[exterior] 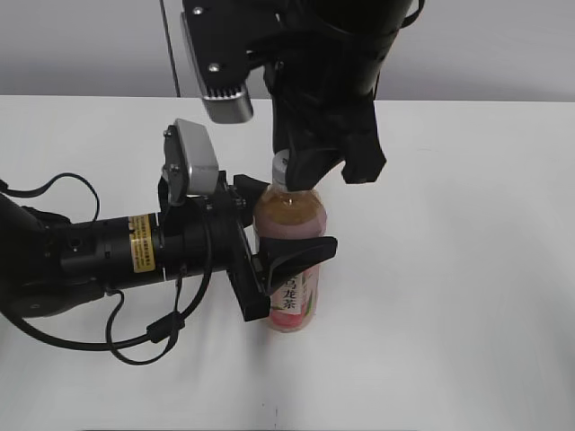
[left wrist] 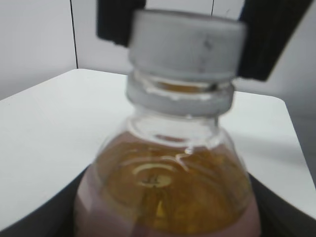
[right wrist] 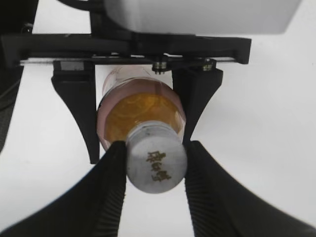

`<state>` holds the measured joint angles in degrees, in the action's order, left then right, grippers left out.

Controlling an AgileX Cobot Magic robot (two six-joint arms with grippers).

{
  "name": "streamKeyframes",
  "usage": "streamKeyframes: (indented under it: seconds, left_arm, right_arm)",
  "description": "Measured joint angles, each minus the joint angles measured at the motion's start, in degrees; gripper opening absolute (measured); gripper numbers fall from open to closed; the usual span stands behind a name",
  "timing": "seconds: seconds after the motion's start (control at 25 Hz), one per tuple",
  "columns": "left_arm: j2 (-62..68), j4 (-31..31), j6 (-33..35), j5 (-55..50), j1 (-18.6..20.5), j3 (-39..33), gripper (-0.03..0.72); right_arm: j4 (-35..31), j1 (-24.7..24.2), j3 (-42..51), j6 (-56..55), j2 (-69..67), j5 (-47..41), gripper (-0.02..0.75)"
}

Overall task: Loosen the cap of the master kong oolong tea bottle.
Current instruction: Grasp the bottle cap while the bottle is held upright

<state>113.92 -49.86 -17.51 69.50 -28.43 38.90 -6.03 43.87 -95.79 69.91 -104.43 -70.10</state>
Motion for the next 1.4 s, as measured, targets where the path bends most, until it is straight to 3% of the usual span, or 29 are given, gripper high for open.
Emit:
streamKeyframes:
  seconds: [0.72, 1.0, 1.4]
  left_arm:
    - [0.00, -0.13, 0.14, 0.05, 0.00, 0.00, 0.457]
    - [0.00, -0.13, 0.14, 0.05, 0.00, 0.00, 0.457]
    - [0.00, -0.07, 0.04, 0.05, 0.00, 0.00, 0.457]
  right_arm:
    - [-0.28, 0.00, -0.16, 50.83, 0.00, 0.11, 0.279]
    - [-0.39, 0.00, -0.16, 60.94, 0.00, 0.35, 0.279]
    - [-0.46, 0.00, -1.05, 66.93, 0.00, 0.02, 0.279]
